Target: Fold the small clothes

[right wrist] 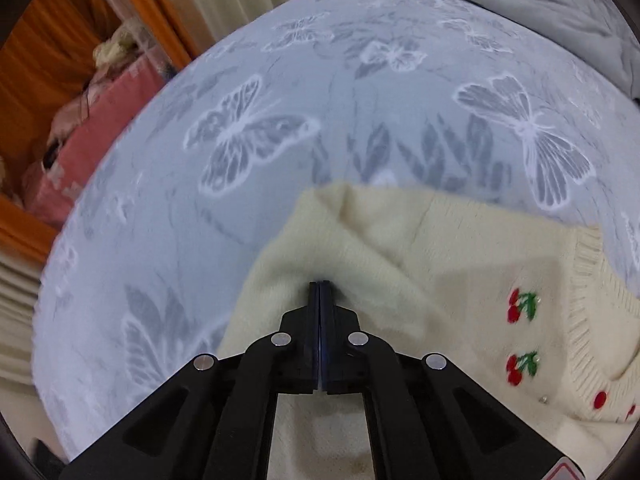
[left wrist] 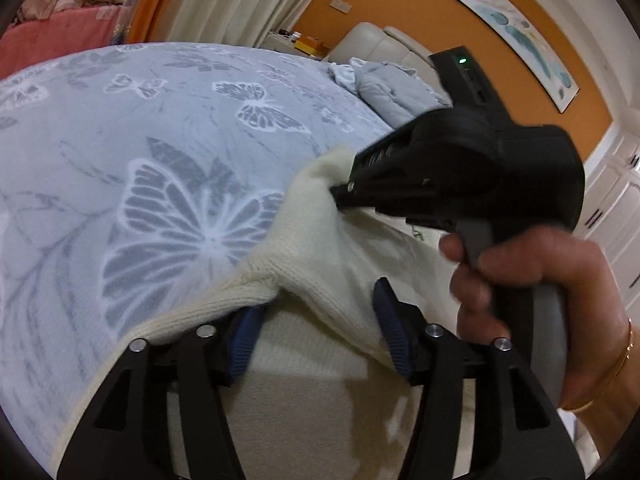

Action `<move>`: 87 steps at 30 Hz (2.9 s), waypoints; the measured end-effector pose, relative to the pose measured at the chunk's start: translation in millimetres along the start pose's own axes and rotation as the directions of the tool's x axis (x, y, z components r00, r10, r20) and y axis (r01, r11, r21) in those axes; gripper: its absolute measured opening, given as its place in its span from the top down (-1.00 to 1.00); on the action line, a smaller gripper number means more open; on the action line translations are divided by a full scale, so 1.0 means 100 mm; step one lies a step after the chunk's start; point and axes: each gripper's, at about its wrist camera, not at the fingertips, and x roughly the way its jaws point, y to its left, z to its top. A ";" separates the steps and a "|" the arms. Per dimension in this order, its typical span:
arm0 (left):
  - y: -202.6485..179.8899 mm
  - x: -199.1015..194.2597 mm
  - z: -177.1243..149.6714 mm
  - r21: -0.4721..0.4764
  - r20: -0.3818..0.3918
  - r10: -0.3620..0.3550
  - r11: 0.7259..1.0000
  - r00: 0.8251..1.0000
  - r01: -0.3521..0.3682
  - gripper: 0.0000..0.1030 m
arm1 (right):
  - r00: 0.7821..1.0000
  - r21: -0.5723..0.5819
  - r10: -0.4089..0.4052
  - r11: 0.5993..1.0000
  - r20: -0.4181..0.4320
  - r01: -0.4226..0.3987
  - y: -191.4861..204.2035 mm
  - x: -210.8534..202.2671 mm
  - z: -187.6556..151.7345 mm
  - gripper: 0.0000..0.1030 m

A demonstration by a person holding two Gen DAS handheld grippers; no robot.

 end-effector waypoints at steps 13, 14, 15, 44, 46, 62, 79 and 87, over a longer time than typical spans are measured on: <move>-0.12 0.08 -0.01 0.055 -0.021 0.025 0.998 0.999 -0.024 -0.32 | 0.967 0.367 -0.218 0.917 0.130 0.157 -2.03 -1.41 -2.02 1.00; -0.14 0.09 0.00 0.065 -0.028 0.037 0.997 0.999 -0.035 -0.33 | 0.964 0.450 -0.218 0.884 0.151 0.129 -2.11 -1.60 -2.16 0.96; -0.15 0.09 -0.01 0.071 -0.031 0.042 0.997 0.999 -0.040 -0.35 | 0.956 0.478 -0.236 0.869 0.176 0.127 -2.13 -1.75 -2.26 0.88; 0.56 -1.98 -1.04 0.204 -0.382 0.254 0.961 0.888 -0.187 -0.90 | 0.984 0.764 -0.090 0.642 0.154 -0.061 -1.15 -2.31 -4.92 -0.53; 0.51 -1.99 -1.07 0.164 -0.433 0.142 0.983 0.890 -0.077 -0.90 | 0.978 0.774 -0.073 0.625 0.194 -0.107 -1.17 -2.31 -4.96 -0.54; 0.59 -2.06 -0.90 0.030 -0.454 -0.017 0.999 0.891 0.034 0.82 | 0.958 0.681 -0.056 0.715 0.283 -0.159 -0.95 -2.31 -4.71 0.84; 0.16 -3.68 -0.95 0.155 -0.514 -0.050 0.976 0.856 0.150 0.86 | 0.911 0.606 0.035 0.736 0.412 -0.302 -0.34 -3.59 -5.57 0.86; 0.28 -4.73 -1.18 0.147 -0.596 -0.071 0.970 0.800 0.196 0.86 | 0.938 0.502 0.174 0.807 0.300 -0.311 0.29 -4.13 -6.27 0.86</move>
